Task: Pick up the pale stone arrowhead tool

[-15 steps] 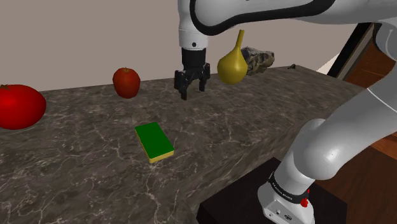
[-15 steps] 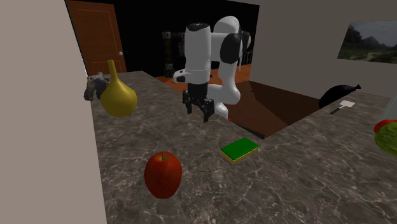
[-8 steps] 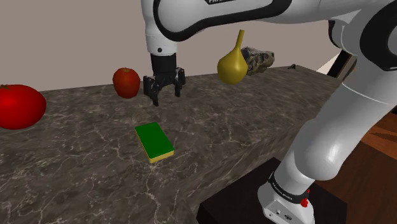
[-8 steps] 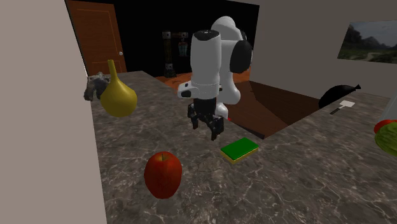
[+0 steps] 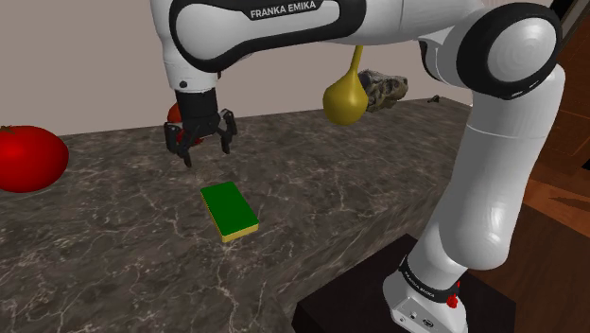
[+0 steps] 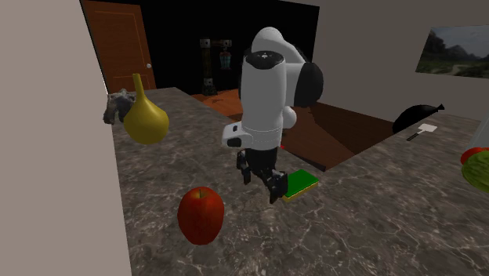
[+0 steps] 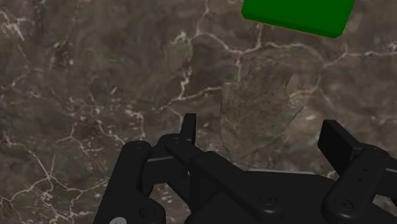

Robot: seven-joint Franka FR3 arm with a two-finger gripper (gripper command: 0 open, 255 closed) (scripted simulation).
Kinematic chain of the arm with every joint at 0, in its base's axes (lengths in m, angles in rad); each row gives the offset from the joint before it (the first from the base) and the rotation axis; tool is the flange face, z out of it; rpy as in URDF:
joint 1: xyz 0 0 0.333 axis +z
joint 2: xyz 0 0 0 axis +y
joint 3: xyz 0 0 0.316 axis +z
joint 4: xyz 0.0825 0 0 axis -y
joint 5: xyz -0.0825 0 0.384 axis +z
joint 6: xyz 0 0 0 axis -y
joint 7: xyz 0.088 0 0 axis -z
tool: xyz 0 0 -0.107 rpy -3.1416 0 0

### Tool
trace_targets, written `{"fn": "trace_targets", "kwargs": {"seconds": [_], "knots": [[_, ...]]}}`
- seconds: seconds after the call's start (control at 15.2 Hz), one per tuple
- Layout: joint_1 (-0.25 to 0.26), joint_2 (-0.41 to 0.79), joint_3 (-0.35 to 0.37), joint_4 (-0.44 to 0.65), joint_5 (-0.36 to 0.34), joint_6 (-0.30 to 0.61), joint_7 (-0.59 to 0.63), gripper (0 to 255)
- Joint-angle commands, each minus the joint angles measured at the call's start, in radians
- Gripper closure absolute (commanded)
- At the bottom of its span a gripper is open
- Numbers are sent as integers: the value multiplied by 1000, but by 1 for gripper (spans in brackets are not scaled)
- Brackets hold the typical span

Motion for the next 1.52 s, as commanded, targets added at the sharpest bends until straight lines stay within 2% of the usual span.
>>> {"fn": "trace_targets", "kwargs": {"seconds": [0.0, 0.33, 0.53, 0.59, 1.19, 1.45], "knots": [[7, 30, -1, 17, -11, 11, 12, 0], [7, 41, -3, -36, -17, 74, 16, 0], [7, 43, -3, -42, -18, 82, 17, 0], [6, 42, -3, -43, -18, 82, 16, 255], [7, 43, -3, -42, -18, 82, 17, 255], [7, 33, -1, -1, -13, 31, 13, 255]]}}
